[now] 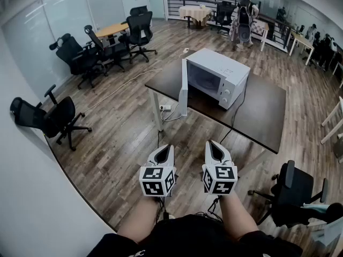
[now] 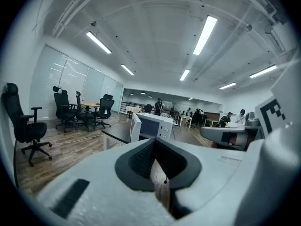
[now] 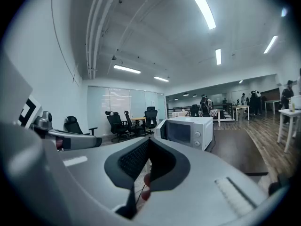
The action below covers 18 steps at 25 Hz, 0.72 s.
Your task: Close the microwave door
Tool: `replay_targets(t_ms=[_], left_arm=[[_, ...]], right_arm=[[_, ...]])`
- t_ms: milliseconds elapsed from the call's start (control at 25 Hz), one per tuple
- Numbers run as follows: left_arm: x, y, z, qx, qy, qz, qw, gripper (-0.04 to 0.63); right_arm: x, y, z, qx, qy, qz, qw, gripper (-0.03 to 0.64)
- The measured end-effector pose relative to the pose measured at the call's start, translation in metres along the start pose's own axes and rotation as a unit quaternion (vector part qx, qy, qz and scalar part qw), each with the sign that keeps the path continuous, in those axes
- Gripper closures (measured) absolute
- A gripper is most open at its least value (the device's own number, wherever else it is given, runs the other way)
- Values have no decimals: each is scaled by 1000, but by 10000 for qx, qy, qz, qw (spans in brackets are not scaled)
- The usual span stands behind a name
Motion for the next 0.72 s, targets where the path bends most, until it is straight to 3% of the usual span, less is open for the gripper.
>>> replay_targets(t_ms=[720], left_arm=[[-55, -16, -12, -43, 119, -333, 9994, 584]], right_arm=[[-53, 6, -14, 93, 236, -293, 9992, 607]])
Point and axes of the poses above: the fingertips, and each gripper's own axes: y forward along the fingers, x to its right, z out of its top, the point moved 2 cm from there along -y, backward along the fingers, and after that the axes turned 6 degrees about -x, right-handed, at the moved point
